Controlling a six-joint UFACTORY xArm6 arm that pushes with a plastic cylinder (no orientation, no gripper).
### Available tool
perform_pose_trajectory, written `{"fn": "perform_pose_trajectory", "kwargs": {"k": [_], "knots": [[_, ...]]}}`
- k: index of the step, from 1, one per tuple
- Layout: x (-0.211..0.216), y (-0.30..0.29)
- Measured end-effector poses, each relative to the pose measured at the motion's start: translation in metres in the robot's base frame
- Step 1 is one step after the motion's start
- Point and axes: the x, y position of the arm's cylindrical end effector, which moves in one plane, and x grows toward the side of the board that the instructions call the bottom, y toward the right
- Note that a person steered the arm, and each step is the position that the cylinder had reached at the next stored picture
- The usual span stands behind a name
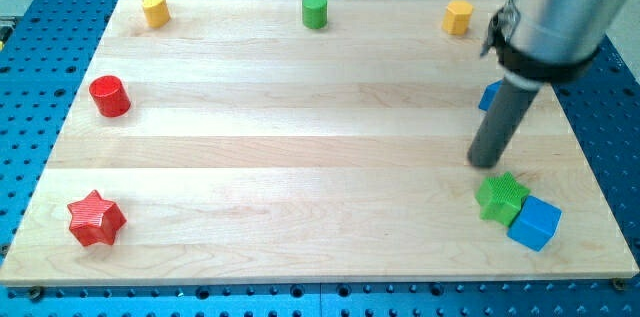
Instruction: Place the triangle above the green star
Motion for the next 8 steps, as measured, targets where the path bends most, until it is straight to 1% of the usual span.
{"fn": "perform_pose_trajectory", "kwargs": {"k": [1,2,3,4,5,6,7,8], "knots": [[-0.044,0.078],[-0.050,0.092],[-0.110,0.089],[-0.127,0.056],[-0.097,0.021],[-0.062,0.001],[-0.043,0.033],[-0.058,0.051]]}}
